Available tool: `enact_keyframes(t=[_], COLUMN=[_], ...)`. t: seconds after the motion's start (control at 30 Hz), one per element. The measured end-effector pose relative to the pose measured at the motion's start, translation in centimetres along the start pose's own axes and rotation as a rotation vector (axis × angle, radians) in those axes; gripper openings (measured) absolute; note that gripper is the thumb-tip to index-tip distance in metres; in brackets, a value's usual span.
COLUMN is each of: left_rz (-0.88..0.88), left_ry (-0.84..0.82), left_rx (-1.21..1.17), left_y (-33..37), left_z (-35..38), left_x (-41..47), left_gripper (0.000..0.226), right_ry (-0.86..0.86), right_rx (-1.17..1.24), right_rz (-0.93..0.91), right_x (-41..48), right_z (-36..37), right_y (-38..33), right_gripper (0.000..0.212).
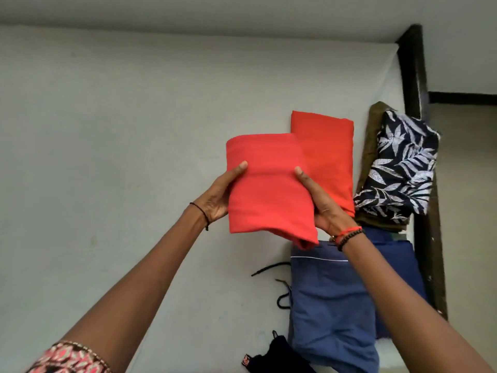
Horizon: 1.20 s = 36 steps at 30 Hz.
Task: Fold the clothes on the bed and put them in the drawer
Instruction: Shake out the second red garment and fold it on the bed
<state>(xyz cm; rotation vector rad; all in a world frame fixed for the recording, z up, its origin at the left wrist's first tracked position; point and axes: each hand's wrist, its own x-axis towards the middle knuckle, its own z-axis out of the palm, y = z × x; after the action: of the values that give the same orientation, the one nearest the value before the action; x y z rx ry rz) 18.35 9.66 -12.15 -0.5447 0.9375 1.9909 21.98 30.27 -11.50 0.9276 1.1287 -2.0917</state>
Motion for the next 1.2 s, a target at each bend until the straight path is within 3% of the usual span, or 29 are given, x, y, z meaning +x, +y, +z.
enact_keyframes(t=[0.1, 0.2, 0.3, 0.37, 0.5, 0.67, 0.83, 1.07, 1.2], left_rz=[0.121, 0.160, 0.181, 0.180, 0.226, 0.280, 0.277, 0.171, 0.133], left_ry=[0.008, 0.039, 0.085, 0.182, 0.346, 0.469, 0.497, 0.453, 0.472], left_rx=[0.250, 0.342, 0.402, 0.547, 0.707, 0.783, 0.850, 1.033, 1.103], left_y=[0.0, -0.9, -2.0, -2.9, -4.5, -5.7, -5.4, -6.6, -7.9], left_z=[3.7, 7.1, 8.9, 9.9, 10.0, 9.6, 10.1, 11.2, 11.2], left_x=[3.3, 6.9, 10.2, 11.8, 14.0, 14.3, 13.7, 12.0, 9.2], left_gripper=[0.074, 0.082, 0.077, 0.084, 0.088, 0.074, 0.066, 0.072, 0.081], right_ry=[0.112, 0.194, 0.243, 0.278, 0.262, 0.348, 0.411, 0.737, 0.807], right_rx=[-0.045, -0.056, -0.083, -0.112, -0.182, -0.204, -0.237, -0.577, -0.656], right_rz=[-0.193, -0.309, -0.364, -0.388, -0.348, -0.369, -0.391, -0.372, -0.399], right_x=[-1.0, -1.3, -0.6, 0.2, 1.4, 1.6, 1.7, 1.8, 0.5], right_z=[-2.9, -5.7, -8.0, -9.8, -11.2, -12.0, -12.2, -12.2, -11.2], right_y=[-2.8, -5.9, -7.9, -8.5, -9.1, -8.4, -8.3, -8.2, -8.1], right_gripper=[0.091, 0.070, 0.055, 0.054, 0.033, 0.048, 0.035, 0.058, 0.067])
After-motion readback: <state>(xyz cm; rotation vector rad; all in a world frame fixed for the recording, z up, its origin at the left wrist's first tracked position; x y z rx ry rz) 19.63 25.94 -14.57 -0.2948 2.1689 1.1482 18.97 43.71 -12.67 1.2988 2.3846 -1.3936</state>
